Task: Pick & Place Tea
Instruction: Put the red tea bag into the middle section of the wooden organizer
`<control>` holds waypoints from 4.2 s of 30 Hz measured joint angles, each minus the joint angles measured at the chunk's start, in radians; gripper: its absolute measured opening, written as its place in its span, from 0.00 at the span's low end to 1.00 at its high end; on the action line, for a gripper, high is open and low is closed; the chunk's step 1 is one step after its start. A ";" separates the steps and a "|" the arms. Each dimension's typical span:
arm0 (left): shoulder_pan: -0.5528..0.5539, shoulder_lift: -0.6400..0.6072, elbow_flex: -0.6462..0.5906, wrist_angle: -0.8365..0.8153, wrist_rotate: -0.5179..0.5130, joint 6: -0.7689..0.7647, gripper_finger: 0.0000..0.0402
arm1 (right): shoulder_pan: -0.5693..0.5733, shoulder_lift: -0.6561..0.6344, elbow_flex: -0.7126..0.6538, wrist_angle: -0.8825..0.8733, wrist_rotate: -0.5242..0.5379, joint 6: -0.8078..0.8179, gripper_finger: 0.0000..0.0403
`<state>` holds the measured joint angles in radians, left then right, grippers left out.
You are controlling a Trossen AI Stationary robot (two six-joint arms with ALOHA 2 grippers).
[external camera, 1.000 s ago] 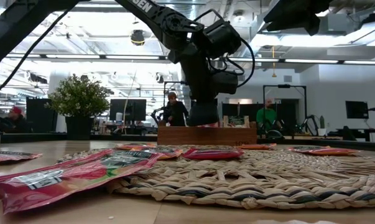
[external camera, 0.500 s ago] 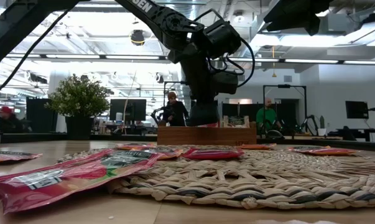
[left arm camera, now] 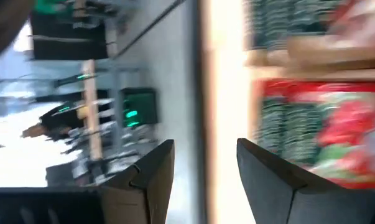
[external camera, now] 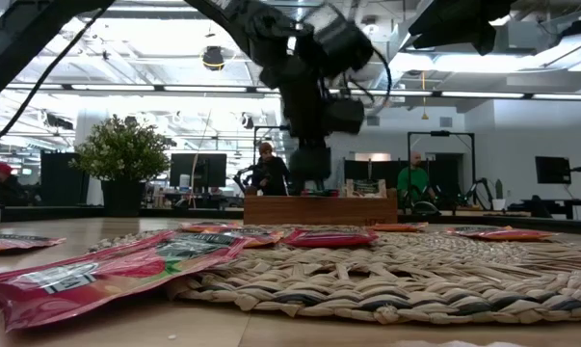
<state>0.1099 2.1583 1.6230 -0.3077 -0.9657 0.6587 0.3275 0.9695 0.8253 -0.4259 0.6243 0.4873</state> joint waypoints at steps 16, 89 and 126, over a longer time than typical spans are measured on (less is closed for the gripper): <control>-0.009 -0.425 0.002 -0.712 0.431 -0.873 0.42 | 0.000 0.000 0.000 -0.242 -0.454 0.199 0.30; -0.267 -0.103 0.000 -0.411 1.014 -0.711 0.42 | 0.277 -0.907 -0.468 0.119 -0.081 -0.041 0.30; -0.295 -0.024 0.000 -0.330 0.926 -0.729 0.42 | -0.206 -0.910 -0.677 0.430 -0.679 -0.157 0.30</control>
<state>-0.1847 2.1342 1.6231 -0.6378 -0.0397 -0.0708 0.1214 0.0596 0.1482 0.0043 -0.0548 0.3307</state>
